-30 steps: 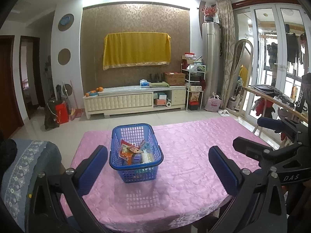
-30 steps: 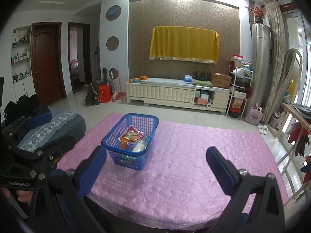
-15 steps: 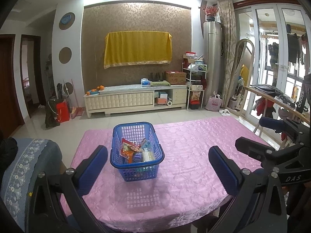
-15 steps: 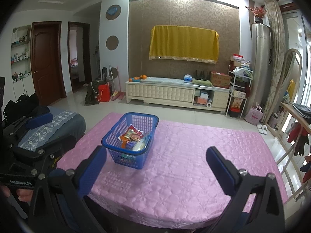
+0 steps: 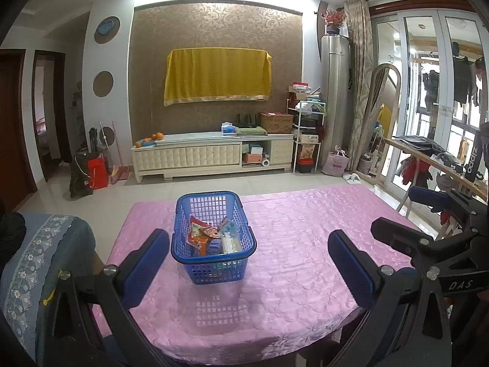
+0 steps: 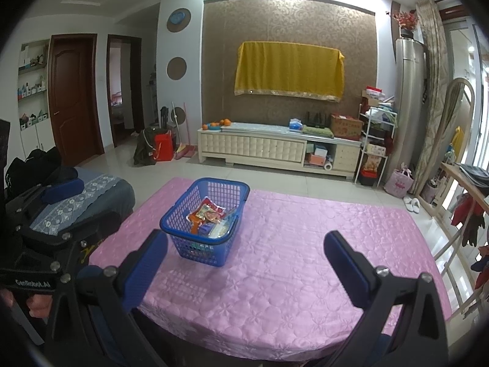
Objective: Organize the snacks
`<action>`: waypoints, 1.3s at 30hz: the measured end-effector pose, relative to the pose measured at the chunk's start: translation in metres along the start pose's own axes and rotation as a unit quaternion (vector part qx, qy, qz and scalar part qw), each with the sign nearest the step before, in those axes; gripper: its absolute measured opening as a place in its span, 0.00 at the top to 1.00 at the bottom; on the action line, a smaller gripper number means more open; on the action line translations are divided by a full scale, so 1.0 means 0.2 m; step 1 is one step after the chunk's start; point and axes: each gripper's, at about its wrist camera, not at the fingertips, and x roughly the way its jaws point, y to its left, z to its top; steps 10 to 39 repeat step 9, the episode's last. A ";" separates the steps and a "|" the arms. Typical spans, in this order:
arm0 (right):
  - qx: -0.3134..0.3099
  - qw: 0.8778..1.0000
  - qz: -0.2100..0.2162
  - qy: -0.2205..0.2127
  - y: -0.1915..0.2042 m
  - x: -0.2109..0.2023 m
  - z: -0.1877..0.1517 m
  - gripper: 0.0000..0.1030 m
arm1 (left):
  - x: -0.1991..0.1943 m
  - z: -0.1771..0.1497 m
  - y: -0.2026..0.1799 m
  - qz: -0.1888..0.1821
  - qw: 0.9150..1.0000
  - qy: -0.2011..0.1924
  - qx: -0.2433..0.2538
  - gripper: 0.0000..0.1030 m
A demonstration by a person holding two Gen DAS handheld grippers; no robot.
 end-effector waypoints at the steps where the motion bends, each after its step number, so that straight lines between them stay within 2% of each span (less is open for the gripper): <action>1: 0.000 1.000 0.000 0.000 0.00 0.00 0.00 0.00 | 0.00 0.00 0.00 0.002 1.000 0.001 0.001 0.00; 39: 0.004 1.000 -0.004 -0.001 -0.01 -0.02 -0.01 0.00 | 0.00 -0.01 -0.02 0.004 1.000 0.005 0.008 0.00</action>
